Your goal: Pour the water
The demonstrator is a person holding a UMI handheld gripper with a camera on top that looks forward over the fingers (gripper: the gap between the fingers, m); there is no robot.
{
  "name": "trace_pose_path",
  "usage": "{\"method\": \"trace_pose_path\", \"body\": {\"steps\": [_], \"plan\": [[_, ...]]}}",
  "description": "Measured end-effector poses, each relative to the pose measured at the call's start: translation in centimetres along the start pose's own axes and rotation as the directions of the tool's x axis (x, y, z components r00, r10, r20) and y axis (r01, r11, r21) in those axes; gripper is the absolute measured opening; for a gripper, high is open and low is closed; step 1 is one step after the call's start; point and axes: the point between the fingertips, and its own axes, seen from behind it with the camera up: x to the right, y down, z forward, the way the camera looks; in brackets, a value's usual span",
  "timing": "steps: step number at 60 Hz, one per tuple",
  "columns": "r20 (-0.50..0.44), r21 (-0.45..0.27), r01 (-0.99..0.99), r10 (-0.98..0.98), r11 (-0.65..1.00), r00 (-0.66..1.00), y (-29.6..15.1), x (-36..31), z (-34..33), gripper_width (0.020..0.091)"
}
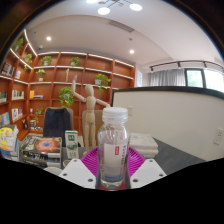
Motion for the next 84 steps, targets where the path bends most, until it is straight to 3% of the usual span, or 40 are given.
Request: {"method": "trace_pose_path", "body": {"steps": [19, 21, 30, 39, 44, 47, 58, 84], "plan": [[0.007, -0.11, -0.015, 0.016, 0.994, 1.0, 6.8, 0.9, 3.6, 0.0376], [0.008, -0.073, -0.025, 0.026, 0.997, 1.0, 6.3, 0.9, 3.7, 0.0373], [0.028, -0.063, -0.049, 0.05, 0.997, 0.998, 6.3, 0.9, 3.9, 0.0402], [0.011, -0.056, -0.055, 0.056, 0.997, 0.998, 6.4, 1.2, 3.4, 0.053], [0.024, -0.093, -0.036, 0.038, 0.995, 0.999, 7.1, 0.7, 2.5, 0.0737], [0.049, -0.098, -0.052, 0.057, 0.994, 0.997, 7.1, 0.1, 1.6, 0.0801], [0.113, -0.117, -0.081, 0.095, 0.99, 0.989, 7.4, -0.8, -3.9, 0.0807], [0.353, -0.07, 0.06, -0.032, 0.996, 0.935, 3.2, -0.2, -19.3, 0.0811]]}}
